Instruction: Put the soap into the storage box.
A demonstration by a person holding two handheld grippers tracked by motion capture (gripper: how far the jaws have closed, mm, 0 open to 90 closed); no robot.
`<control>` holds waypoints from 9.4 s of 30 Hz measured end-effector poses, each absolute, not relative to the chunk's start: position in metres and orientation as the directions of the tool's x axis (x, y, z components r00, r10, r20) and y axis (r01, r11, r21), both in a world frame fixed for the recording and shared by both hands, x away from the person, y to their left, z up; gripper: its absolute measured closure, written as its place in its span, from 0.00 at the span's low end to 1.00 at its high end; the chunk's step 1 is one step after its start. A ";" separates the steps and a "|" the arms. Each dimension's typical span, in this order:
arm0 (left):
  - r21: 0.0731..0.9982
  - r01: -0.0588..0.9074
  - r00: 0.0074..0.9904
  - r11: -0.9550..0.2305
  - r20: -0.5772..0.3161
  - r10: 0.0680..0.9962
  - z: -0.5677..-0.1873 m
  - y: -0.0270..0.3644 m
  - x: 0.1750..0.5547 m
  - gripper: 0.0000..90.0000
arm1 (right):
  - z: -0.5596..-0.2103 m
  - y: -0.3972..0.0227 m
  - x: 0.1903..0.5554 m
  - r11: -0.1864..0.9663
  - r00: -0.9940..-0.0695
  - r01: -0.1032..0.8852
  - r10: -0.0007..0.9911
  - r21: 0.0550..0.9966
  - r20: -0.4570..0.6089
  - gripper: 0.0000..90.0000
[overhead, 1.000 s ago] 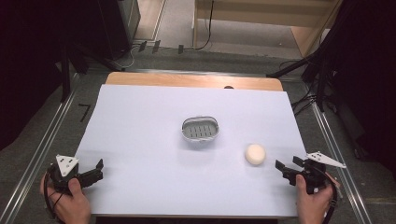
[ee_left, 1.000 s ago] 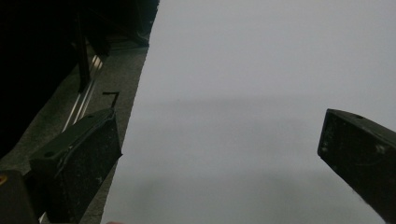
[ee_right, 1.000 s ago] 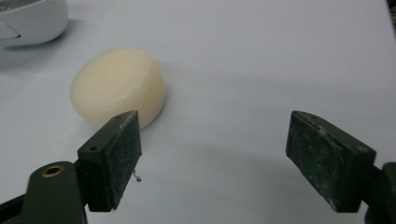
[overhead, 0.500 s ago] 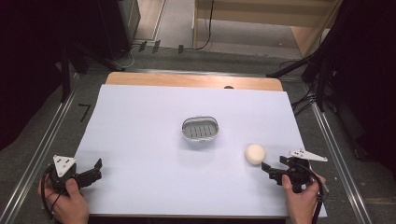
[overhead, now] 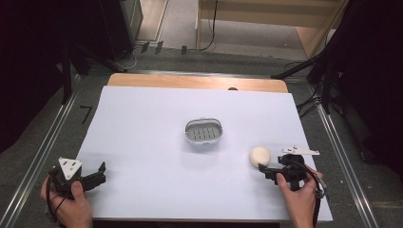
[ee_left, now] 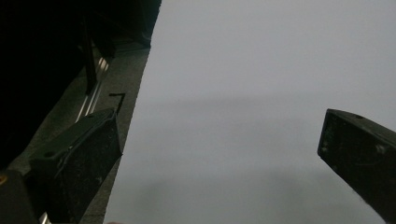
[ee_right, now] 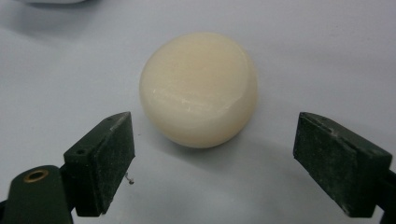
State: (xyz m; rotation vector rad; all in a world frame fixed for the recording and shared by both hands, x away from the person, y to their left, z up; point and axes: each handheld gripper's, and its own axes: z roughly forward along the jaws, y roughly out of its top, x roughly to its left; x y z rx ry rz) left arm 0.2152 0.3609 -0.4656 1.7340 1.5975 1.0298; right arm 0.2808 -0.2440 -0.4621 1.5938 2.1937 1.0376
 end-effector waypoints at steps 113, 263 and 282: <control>0.804 0.571 0.020 -0.164 0.186 0.982 -0.467 0.358 0.217 0.00 | -0.420 -0.140 0.347 0.201 -0.372 0.759 0.915 0.619 0.159 0.27; 0.803 0.576 0.017 -0.153 0.175 0.984 -0.466 0.359 0.218 0.00 | -0.421 -0.049 0.392 0.250 -0.459 0.761 0.859 0.598 0.225 0.26; 0.803 0.576 0.017 -0.154 0.176 0.984 -0.467 0.359 0.218 0.00 | -0.417 -0.065 0.383 0.205 -0.444 0.743 0.863 0.637 0.240 0.32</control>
